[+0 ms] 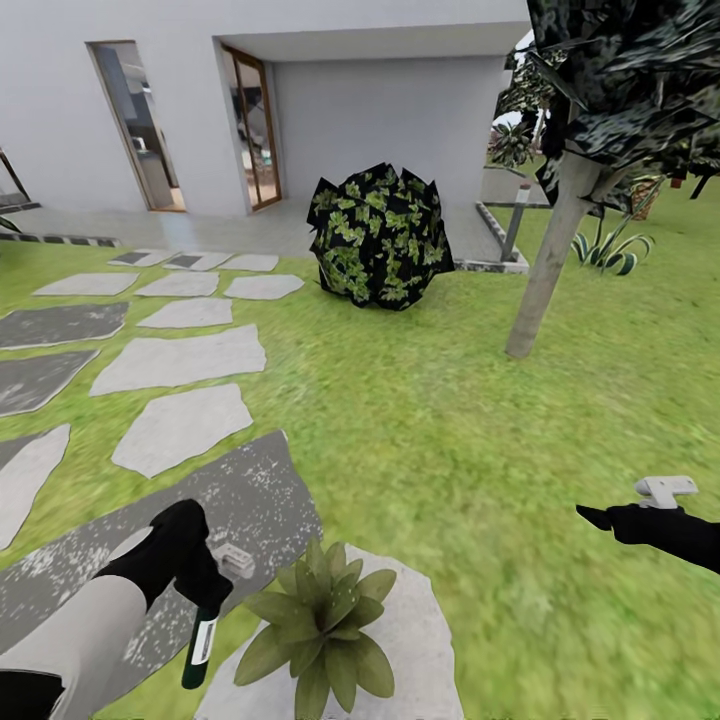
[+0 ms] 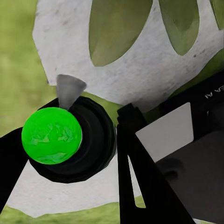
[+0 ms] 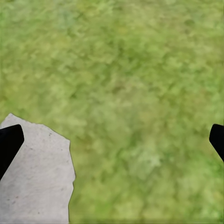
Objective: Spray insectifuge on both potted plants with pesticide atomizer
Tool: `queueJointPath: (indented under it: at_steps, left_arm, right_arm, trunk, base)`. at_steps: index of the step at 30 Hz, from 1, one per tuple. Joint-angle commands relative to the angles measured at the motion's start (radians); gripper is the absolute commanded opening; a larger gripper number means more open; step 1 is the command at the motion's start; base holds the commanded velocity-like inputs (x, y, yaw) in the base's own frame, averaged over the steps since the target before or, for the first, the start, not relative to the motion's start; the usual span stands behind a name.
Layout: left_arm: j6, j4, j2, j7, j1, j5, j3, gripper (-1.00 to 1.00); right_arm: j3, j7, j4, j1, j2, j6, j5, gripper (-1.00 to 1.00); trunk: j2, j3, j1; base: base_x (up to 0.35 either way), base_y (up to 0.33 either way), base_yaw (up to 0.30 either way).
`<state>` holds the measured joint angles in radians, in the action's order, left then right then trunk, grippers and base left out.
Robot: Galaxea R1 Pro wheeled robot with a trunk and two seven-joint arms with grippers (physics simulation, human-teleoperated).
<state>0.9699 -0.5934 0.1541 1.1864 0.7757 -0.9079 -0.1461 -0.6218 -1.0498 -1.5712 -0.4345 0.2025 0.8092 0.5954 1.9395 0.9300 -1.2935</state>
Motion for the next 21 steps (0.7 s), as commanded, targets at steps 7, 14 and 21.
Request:
queueJointPath:
  at_steps: [7, 14, 21]
  left_arm:
    - [0.006, -0.003, -0.004, 0.010, 0.000, -0.007, -0.003, -1.00]
    - [0.005, -0.003, -0.010, 0.010, 0.000, -0.007, -0.006, -1.00]
    - [0.003, -0.003, -0.013, 0.010, 0.000, -0.005, -0.012, -1.00]
  right_arm:
    - [-0.001, -0.010, -0.001, -0.001, 0.000, 0.004, 0.009, 1.00]
    - [-0.002, -0.010, -0.001, -0.001, 0.000, 0.004, 0.009, 1.00]
    - [-0.002, -0.010, -0.001, -0.001, 0.000, 0.004, 0.009, 1.00]
  trunk:
    - [0.000, 0.012, 0.000]
    - [0.000, 0.019, 0.000]
    - [0.000, 0.023, 0.000]
  base:
    - [0.000, 0.000, 0.000]
    - [0.000, 0.000, 0.000]
    - [0.000, 0.000, 0.000]
